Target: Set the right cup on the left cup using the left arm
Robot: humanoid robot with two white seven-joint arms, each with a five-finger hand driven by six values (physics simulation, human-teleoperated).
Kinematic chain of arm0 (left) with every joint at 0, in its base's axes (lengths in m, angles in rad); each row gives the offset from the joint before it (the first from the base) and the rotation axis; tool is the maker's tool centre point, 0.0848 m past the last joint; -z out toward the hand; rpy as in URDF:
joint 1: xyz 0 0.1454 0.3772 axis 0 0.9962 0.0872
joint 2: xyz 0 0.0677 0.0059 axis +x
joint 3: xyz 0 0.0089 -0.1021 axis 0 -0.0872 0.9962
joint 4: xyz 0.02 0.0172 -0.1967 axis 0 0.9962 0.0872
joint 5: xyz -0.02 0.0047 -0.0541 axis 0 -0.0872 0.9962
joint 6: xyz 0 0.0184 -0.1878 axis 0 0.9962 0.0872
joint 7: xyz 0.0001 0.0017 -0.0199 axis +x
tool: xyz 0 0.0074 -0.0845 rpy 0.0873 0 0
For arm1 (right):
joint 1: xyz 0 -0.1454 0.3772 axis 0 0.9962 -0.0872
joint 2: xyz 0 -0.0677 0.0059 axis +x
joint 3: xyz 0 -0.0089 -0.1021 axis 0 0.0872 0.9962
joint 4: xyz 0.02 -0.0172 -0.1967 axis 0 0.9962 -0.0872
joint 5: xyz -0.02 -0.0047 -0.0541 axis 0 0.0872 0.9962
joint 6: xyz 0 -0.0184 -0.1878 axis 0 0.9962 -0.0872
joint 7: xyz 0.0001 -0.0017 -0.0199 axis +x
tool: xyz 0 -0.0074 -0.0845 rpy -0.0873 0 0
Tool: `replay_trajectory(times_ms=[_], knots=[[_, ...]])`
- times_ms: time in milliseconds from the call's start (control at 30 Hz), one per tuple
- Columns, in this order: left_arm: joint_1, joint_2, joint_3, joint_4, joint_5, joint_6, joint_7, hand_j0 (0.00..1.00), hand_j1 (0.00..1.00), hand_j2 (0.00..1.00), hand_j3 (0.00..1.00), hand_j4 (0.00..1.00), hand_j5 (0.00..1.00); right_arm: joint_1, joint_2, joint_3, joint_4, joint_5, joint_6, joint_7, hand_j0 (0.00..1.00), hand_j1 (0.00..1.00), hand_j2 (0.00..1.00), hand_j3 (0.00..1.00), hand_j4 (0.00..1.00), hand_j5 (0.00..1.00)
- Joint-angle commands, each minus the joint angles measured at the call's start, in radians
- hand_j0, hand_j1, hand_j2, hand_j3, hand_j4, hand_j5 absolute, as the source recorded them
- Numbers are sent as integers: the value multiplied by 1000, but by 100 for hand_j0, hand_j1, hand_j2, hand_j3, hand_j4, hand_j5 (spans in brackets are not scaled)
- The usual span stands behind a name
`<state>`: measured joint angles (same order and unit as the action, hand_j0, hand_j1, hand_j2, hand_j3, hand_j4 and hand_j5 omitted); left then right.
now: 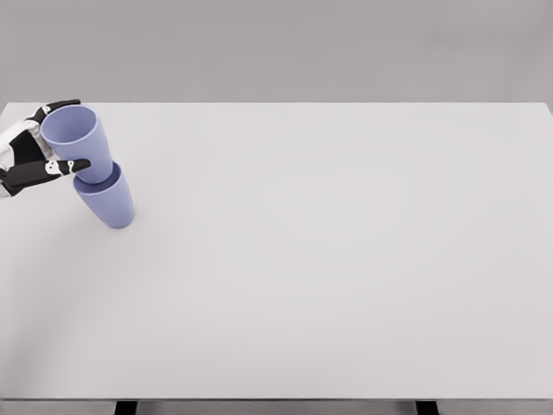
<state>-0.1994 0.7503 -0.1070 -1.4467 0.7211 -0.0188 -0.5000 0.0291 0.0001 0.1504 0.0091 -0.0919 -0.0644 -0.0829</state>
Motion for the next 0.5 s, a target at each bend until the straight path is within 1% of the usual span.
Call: replay_trajectory(times_ms=[0,133,200,333,467], knots=[[0,4,-3,-4,-17,-1,-5,64,64,64,64,64,64,0,0,0,0,0,0,0,100,100,100,100,100,100],[-3,7,-3,-12,-11,-1,-5,64,64,64,64,64,64,0,0,0,0,0,0,0,100,100,100,100,100,100],[3,4,-2,-38,-9,-1,-5,64,64,64,64,64,64,0,0,0,0,0,0,0,100,100,100,100,100,100],[9,7,0,-55,-5,-1,-5,64,64,64,64,64,64,-2,0,0,0,0,0,0,100,100,100,100,100,100],[11,11,1,-55,-2,-1,-5,64,64,64,64,64,64,0,0,0,0,0,0,0,100,100,100,100,100,100]])
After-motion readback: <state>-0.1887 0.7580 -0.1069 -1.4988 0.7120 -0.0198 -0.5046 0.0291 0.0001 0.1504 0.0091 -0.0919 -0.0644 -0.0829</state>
